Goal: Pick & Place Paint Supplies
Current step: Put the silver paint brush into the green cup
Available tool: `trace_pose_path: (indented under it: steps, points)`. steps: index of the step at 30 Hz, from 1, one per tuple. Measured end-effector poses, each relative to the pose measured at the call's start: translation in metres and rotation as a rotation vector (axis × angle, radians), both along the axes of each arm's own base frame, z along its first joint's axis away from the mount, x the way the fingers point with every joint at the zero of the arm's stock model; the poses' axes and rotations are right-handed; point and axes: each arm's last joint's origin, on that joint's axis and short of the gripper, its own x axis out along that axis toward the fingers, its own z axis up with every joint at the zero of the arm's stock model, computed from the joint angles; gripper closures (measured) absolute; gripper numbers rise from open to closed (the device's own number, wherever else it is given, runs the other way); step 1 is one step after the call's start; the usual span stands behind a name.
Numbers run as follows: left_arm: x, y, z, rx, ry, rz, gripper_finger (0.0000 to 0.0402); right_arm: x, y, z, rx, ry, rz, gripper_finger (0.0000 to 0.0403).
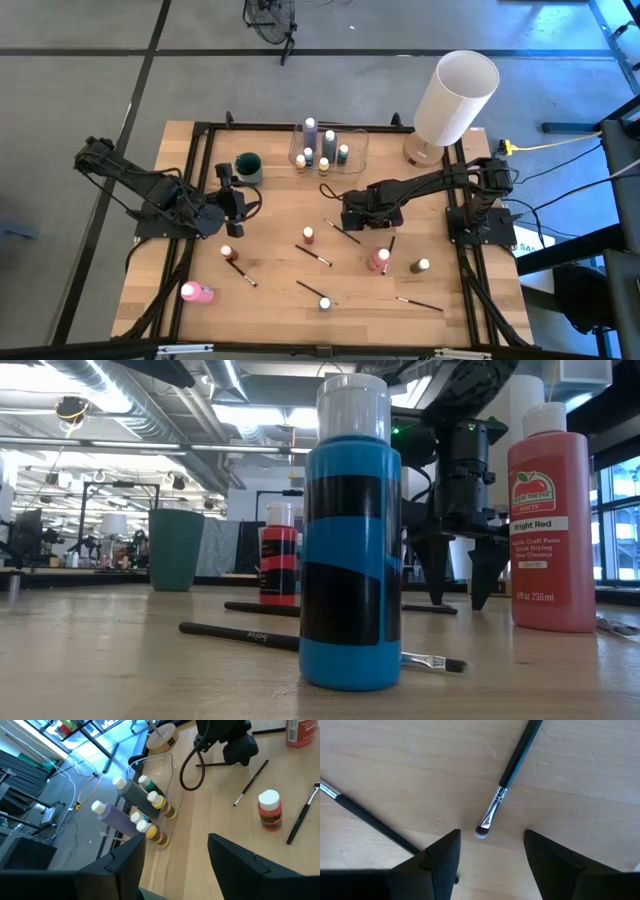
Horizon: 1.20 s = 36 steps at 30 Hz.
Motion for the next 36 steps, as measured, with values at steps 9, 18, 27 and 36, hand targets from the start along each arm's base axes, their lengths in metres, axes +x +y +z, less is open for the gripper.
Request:
trace_pose_path:
  steps: [9,18,27,36]
  points:
    - [-0.0002,0.0001,-0.0003,0.002,0.004,0.000,0.0192,-0.0013,-0.0007,-0.0006,-0.009,0.016,-0.010,0.0179]
    - [-0.0004,0.0000,-0.0006,-0.003,0.011,-0.008,0.0192,0.0000,0.0016,-0.0006,-0.017,-0.002,0.017,0.0179]
    - [-0.0003,-0.0008,-0.0012,-0.021,0.024,-0.030,0.0192,0.0007,0.0045,-0.0004,-0.013,-0.010,0.009,0.0179]
    - [-0.0004,-0.0007,-0.0012,-0.023,0.022,-0.028,0.0192,0.0029,0.0049,0.0026,-0.011,-0.010,0.051,0.0179]
